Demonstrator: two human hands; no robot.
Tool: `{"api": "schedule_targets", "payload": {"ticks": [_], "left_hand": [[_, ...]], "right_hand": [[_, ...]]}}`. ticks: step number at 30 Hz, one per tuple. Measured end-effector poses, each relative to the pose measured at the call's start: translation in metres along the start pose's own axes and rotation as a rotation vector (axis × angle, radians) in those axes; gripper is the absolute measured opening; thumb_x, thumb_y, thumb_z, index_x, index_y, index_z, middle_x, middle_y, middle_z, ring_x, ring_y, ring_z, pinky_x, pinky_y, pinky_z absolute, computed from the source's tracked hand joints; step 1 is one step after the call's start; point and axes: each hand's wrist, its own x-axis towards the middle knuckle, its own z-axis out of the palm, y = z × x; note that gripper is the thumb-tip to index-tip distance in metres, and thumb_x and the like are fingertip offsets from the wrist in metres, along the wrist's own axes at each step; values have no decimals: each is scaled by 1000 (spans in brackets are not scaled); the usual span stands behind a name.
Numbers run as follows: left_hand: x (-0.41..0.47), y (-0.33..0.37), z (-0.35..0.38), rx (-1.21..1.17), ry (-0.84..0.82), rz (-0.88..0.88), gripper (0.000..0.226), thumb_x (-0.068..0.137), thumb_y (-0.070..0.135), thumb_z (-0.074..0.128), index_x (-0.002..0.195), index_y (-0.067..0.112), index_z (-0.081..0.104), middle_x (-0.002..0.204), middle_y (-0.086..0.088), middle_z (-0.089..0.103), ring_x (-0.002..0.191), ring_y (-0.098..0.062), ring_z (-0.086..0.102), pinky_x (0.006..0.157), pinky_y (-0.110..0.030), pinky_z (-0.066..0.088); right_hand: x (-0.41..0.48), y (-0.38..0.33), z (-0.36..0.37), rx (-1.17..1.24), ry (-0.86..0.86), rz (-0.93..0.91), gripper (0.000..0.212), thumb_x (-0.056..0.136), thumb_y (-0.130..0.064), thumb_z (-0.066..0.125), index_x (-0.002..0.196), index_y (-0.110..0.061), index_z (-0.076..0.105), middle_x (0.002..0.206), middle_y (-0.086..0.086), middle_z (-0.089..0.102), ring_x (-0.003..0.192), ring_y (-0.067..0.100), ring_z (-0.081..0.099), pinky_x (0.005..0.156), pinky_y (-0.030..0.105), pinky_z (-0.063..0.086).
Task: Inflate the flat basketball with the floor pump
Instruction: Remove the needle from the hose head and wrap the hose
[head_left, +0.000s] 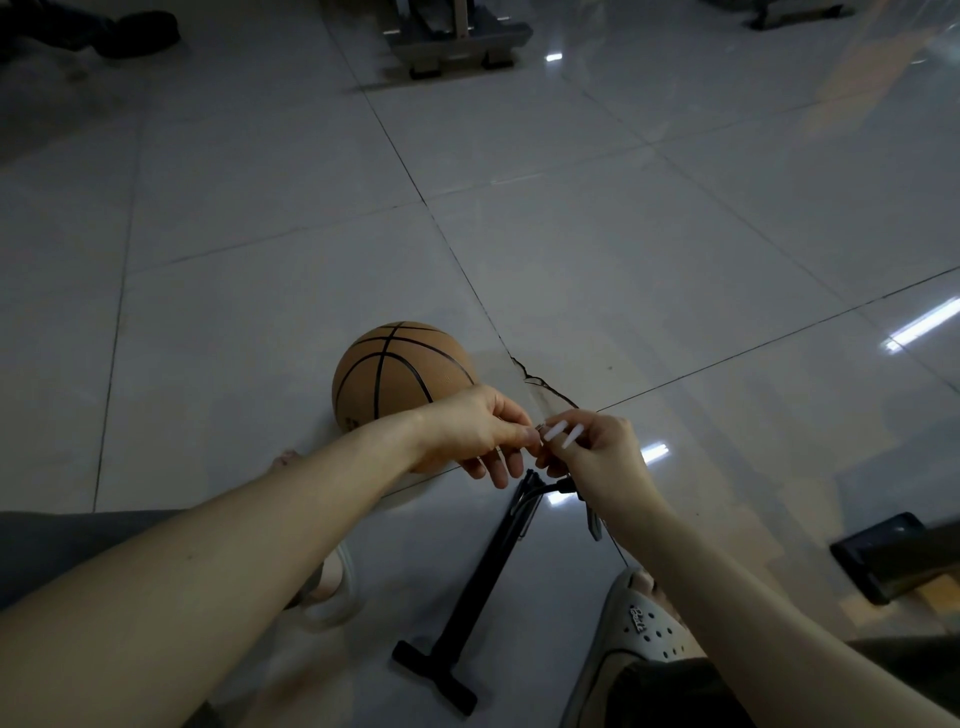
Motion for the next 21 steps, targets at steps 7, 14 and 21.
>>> {"api": "schedule_targets", "payload": {"ticks": [7,14,21], "left_hand": [[1,1,2,-10,16,-12,23,104,21,54,106,5,70,76,-6,69,61,-15,65,48,-20,45],[2,1,7,72,77,-39,24,104,22,55,100,4,71,69,-4,66,56,-12,63,49,-21,45],[1,-3,15,130,136,22,23,103,23,56,94,7,70,67,-4,66,55,-13,62,48,-21,46]], "right_hand": [[1,3,-1,-21,10,-5,13,92,-2,61,88,-7,73,70,9,71,58,12,65,51,18,49],[2,17,2,-516,106,-268,28,79,3,56,79,-20,72,70,-9,68,56,8,58,52,21,48],[4,21,5,-530,136,-209,28,80,-2,52,83,-23,70,72,-9,67,58,10,63,58,33,57]]}}
